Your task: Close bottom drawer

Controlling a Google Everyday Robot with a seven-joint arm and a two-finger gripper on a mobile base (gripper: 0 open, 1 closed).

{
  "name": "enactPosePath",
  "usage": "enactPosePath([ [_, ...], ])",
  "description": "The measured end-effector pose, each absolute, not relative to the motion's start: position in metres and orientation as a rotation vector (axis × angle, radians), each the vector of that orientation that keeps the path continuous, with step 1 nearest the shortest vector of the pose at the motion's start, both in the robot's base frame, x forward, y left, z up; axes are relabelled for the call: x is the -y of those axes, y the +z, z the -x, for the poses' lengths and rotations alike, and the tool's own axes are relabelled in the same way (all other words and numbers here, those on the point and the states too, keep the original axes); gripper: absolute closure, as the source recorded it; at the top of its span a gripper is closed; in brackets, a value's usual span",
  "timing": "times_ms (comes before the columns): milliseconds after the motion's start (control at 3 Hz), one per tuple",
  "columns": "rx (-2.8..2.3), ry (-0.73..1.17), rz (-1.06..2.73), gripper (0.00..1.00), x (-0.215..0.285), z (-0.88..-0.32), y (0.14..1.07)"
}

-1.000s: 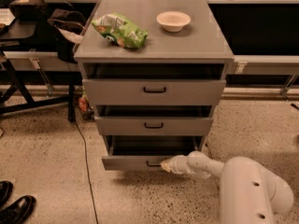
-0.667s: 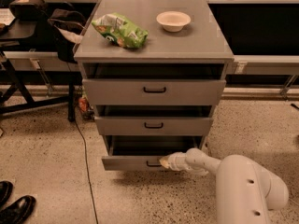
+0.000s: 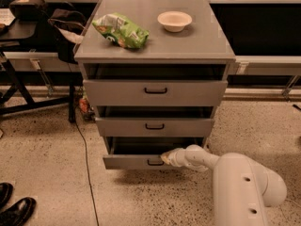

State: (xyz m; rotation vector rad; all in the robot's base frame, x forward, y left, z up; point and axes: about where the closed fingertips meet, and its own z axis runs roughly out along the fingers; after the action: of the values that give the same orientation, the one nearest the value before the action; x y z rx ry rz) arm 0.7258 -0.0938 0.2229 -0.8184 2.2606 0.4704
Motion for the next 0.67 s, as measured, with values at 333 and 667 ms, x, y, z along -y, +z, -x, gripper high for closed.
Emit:
enactPosePath([
  [333,-2.262,0.487,0.791,1.0,0.099,-0.707,0.222],
  [667,-2.299,0.491,0.731,1.0,0.112,-0.685,0.21],
])
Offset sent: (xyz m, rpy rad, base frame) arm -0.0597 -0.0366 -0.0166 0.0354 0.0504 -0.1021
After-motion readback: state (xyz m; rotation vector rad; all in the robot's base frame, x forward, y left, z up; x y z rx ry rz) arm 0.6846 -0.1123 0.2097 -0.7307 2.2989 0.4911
